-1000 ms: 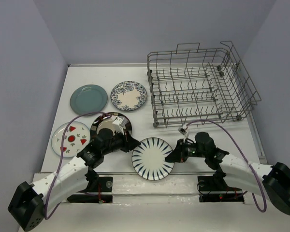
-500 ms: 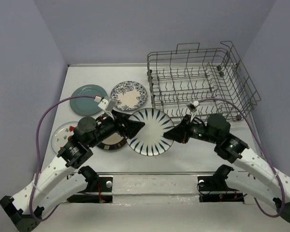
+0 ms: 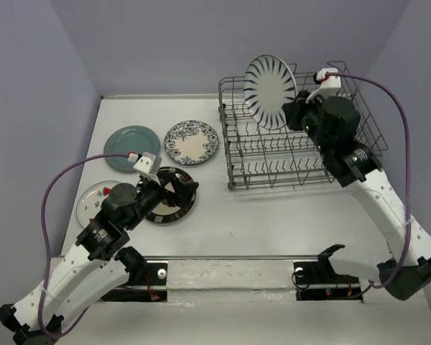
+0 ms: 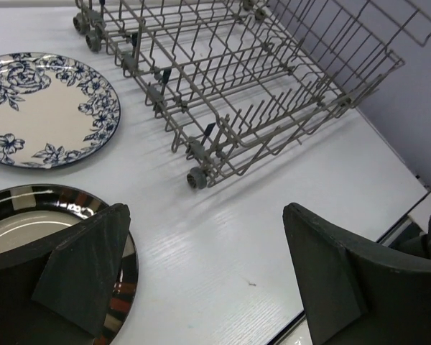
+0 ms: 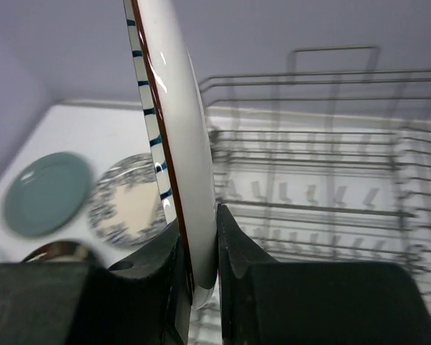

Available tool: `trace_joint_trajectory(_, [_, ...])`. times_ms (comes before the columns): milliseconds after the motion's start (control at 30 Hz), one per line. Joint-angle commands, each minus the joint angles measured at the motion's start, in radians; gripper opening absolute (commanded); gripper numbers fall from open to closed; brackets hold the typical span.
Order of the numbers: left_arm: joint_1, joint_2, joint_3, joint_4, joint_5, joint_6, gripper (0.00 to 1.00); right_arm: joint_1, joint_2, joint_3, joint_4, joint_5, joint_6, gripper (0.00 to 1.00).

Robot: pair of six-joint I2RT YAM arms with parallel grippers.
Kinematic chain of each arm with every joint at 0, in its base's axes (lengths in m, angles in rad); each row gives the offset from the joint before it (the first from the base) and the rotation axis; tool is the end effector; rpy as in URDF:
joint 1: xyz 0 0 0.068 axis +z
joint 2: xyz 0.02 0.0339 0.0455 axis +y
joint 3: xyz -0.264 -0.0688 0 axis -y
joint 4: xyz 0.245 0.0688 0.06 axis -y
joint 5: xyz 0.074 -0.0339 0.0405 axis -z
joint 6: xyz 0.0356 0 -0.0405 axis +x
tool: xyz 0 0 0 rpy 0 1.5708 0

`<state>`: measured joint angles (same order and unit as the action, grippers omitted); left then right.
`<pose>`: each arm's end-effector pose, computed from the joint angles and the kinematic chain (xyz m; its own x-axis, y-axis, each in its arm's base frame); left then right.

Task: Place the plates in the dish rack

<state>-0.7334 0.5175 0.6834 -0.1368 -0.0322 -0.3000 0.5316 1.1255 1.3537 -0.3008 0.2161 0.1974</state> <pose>0.0987 -0.0874 0.3469 -0.1700 -0.2444 -0.9547 0.6227 0.7242 -0.2963 0.2106 0.1150 0.4577 -0.1223 0.1503 -0.9810 -0.2925 0.9391 0.1804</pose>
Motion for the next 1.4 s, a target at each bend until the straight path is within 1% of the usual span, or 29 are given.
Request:
trace_joint_trajectory(0, [-0.003, -0.022, -0.008, 0.005, -0.025, 0.050, 0.99, -0.220, 0.137, 0.198, 0.098, 0.112, -0.136, 0.07])
trace_joint_trajectory(33, [-0.001, -0.027, -0.008, 0.003, -0.023, 0.058, 0.99, -0.299, 0.169, 0.252, 0.101, 0.057, -0.148, 0.07])
trace_joint_trajectory(67, [-0.001, -0.033, -0.010, 0.003, -0.018, 0.067, 0.99, -0.333, 0.233, 0.272, 0.121, 0.034, -0.183, 0.07])
trace_joint_trajectory(133, [-0.001, -0.039, -0.010, 0.002, -0.014, 0.070, 0.99, -0.381, 0.301, 0.326, 0.123, 0.032, -0.234, 0.07])
trace_joint_trajectory(167, [0.000, -0.040, -0.013, 0.003, -0.006, 0.070, 0.99, -0.425, 0.330, 0.366, 0.123, 0.004, -0.254, 0.07])
trace_joint_trajectory(233, [0.000, -0.042, -0.015, 0.003, 0.003, 0.073, 0.99, -0.459, 0.402, 0.398, 0.124, -0.001, -0.294, 0.07])
trace_joint_trajectory(267, [0.000, -0.042, -0.015, 0.002, 0.005, 0.075, 0.99, -0.490, 0.417, 0.421, 0.124, -0.007, -0.302, 0.07])
trace_joint_trajectory(333, [0.000, -0.042, -0.015, 0.003, 0.008, 0.078, 0.99, -0.513, 0.450, 0.427, 0.124, -0.043, -0.302, 0.07])
trace_joint_trajectory(467, [0.002, -0.030, -0.013, 0.005, 0.020, 0.082, 0.99, -0.522, 0.502, 0.420, 0.126, -0.058, -0.340, 0.07])
trace_joint_trajectory(567, [0.003, -0.016, -0.012, 0.003, 0.028, 0.085, 0.99, -0.542, 0.540, 0.412, 0.129, -0.076, -0.332, 0.07])
trace_joint_trajectory(767, [0.006, -0.014, -0.012, 0.003, 0.025, 0.087, 0.99, -0.542, 0.606, 0.404, 0.129, -0.095, -0.323, 0.07])
trace_joint_trajectory(1100, [0.015, -0.008, -0.013, 0.005, 0.028, 0.087, 0.99, -0.542, 0.640, 0.340, 0.177, -0.054, -0.345, 0.07])
trace_joint_trajectory(1367, [0.023, -0.002, -0.013, 0.002, 0.022, 0.087, 0.99, -0.542, 0.684, 0.303, 0.175, -0.084, -0.328, 0.07])
